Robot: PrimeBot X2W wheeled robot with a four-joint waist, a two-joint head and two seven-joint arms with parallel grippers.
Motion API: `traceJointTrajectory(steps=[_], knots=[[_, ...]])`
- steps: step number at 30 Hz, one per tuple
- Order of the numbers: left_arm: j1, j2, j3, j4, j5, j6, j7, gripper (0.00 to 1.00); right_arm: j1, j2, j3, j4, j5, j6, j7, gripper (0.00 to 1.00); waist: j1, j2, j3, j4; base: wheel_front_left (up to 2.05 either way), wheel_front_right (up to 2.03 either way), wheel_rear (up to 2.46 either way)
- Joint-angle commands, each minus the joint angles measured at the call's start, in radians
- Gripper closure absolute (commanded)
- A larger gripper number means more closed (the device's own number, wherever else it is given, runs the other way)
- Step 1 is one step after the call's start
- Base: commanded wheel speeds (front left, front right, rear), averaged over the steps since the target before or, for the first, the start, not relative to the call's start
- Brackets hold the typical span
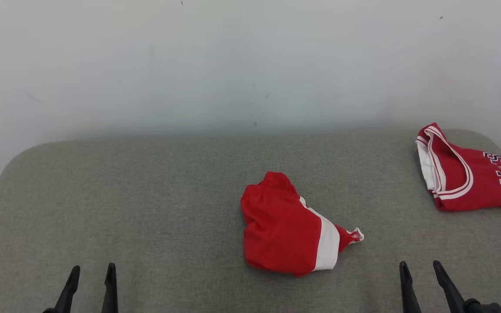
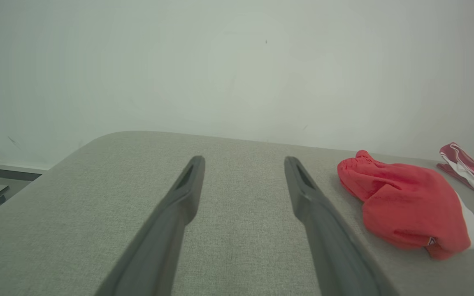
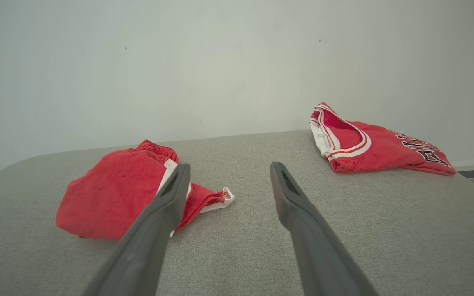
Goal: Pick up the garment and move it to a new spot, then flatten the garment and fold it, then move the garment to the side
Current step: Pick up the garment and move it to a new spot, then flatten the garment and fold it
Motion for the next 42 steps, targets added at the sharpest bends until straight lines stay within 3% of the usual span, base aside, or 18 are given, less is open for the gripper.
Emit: traceJointTrajectory(steps=[1, 9, 18, 31, 42], knots=[[-0.005, -0.005, 0.007, 0.003, 0.003, -0.003, -0.001, 0.0, 0.004, 0.0, -0.001, 0.0, 0.001, -0.003, 0.0, 0.0, 0.0, -0.0001, 0.001, 0.001, 0.0, 0.0, 0.0], [-0.006, -0.028, 0.021, 0.008, 0.035, -0.021, -0.001, 0.0, -0.018, 0.0, -0.001, 0.015, -0.005, -0.003, 0.002, 0.0, 0.0, -0.0001, 0.003, 0.01, 0.0, 0.0, 0.0], [-0.043, -0.042, -0.014, 0.024, 0.049, -0.031, -0.001, 0.0, -0.2, -0.048, 0.02, 0.105, -0.041, -0.003, 0.054, 0.0, 0.0, -0.0001, 0.031, 0.082, 0.0, 0.0, 0.0], [-0.119, -0.031, -0.107, 0.061, 0.007, -0.032, -0.001, 0.0, -0.573, -0.159, 0.098, 0.507, -0.025, -0.003, 0.111, 0.0, 0.0, -0.0001, 0.146, 0.257, 0.0, 0.0, 0.0], [-0.183, -0.03, -0.153, 0.07, -0.027, -0.032, -0.001, 0.0, -0.755, -0.157, 0.164, 0.839, -0.013, -0.003, 0.1, 0.0, 0.0, -0.0001, 0.228, 0.329, 0.0, 0.0, 0.0]])
